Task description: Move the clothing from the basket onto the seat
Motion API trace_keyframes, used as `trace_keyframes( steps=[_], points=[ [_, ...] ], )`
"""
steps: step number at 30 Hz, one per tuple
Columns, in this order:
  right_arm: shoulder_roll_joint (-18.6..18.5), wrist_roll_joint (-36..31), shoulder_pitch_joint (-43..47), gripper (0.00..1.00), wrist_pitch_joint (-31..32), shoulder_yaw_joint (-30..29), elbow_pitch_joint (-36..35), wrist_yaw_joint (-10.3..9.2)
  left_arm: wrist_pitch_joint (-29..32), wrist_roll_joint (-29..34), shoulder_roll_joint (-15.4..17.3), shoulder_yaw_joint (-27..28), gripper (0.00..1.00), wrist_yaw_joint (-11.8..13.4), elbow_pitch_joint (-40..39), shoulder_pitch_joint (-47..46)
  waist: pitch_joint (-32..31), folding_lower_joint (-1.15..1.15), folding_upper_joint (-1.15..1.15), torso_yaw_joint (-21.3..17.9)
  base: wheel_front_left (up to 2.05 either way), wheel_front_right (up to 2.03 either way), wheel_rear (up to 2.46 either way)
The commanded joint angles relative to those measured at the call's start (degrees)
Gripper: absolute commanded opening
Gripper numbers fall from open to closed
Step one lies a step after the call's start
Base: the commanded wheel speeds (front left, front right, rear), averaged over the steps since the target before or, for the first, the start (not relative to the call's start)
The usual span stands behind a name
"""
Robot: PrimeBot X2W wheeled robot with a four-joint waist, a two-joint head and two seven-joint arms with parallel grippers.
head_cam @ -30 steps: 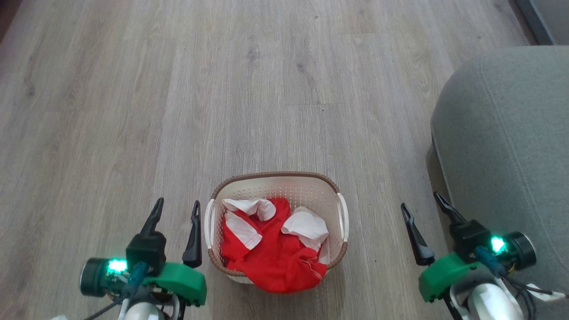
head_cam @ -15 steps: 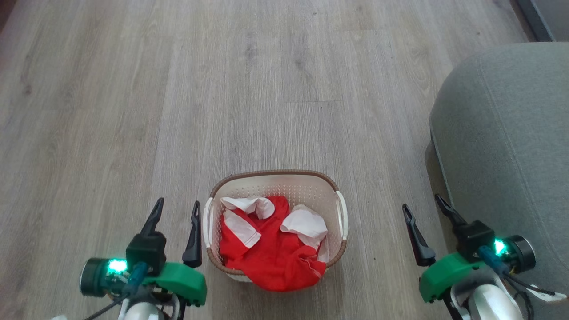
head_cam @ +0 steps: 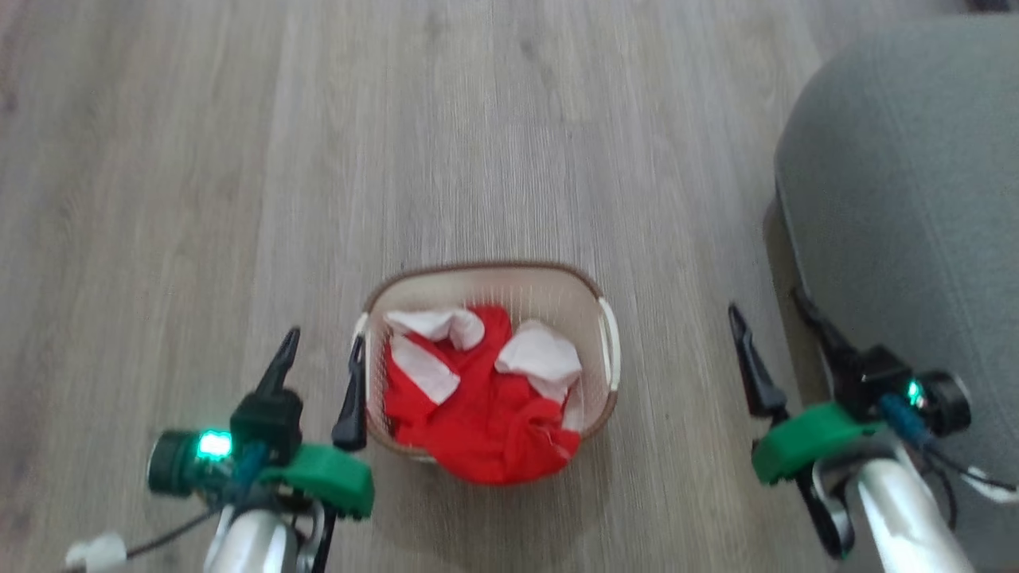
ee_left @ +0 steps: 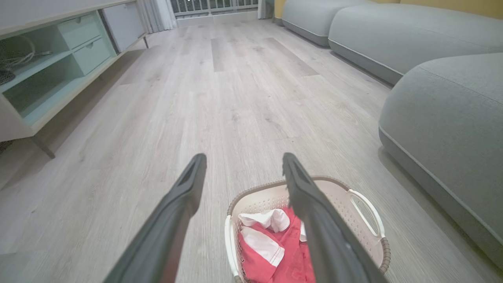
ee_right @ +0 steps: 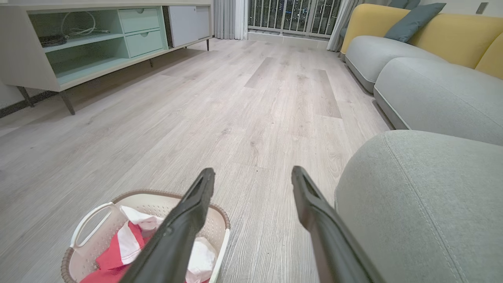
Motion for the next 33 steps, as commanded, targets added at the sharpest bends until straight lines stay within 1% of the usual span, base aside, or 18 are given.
trace_keyframes(
  steps=[1,5,8,13,15,19,22,27,33],
  points=[
    [0.4,0.2,-3.5,1.0,-0.6,0.8,-2.7,-0.01,-0.7,0.6,0.7,1.3,1.0,-0.5,-1.0,-4.6,5.3,0.0,0.0,-0.5,0.0,0.0,0.0],
    [0.7,-0.2,-7.3,1.0,-0.6,0.0,-4.9,-0.01,-0.7,2.2,1.2,-0.8,1.0,-2.0,2.8,-11.2,14.1,0.0,0.0,-0.8,0.0,0.0,0.0],
    [0.9,-0.7,-10.6,1.0,-0.6,0.1,-6.1,-0.01,-0.7,4.2,2.0,-3.0,1.0,-2.7,7.3,-17.5,20.6,0.0,0.0,-1.2,0.0,0.0,0.0],
    [1.4,-0.9,-16.0,1.0,-0.6,1.7,-7.2,-0.01,-0.7,7.8,3.6,-6.3,1.0,-2.8,18.1,-27.9,29.4,0.0,0.0,-2.9,0.0,0.0,0.0],
    [1.6,-0.7,-17.5,1.0,-0.6,2.1,-7.5,-0.01,-0.4,9.7,4.2,-7.2,1.0,-1.8,24.5,-31.8,31.9,0.0,0.0,-3.6,0.0,0.0,0.0],
    [2.0,-0.2,-19.1,1.0,-0.6,2.1,-7.4,-0.01,0.9,12.9,4.8,-9.2,1.0,-0.5,33.9,-39.2,35.0,0.0,0.0,-4.8,0.0,0.0,0.0],
    [2.2,0.3,-19.6,1.0,-0.6,2.2,-7.3,-0.01,1.9,14.8,5.5,-10.5,1.0,0.0,39.3,-43.3,36.3,0.0,0.0,-6.0,0.0,0.0,0.0],
    [2.3,2.2,-20.2,1.0,-0.6,2.6,-7.6,-0.01,2.7,17.1,6.6,-12.7,1.0,0.5,45.6,-48.8,38.2,0.0,0.0,-7.8,0.0,0.0,0.0],
    [2.3,4.5,-20.3,1.0,-0.6,3.2,-7.9,-0.01,3.3,18.3,7.5,-14.1,1.0,0.8,50.1,-53.0,39.7,0.0,0.0,-9.0,0.0,0.0,0.0]
  ],
)
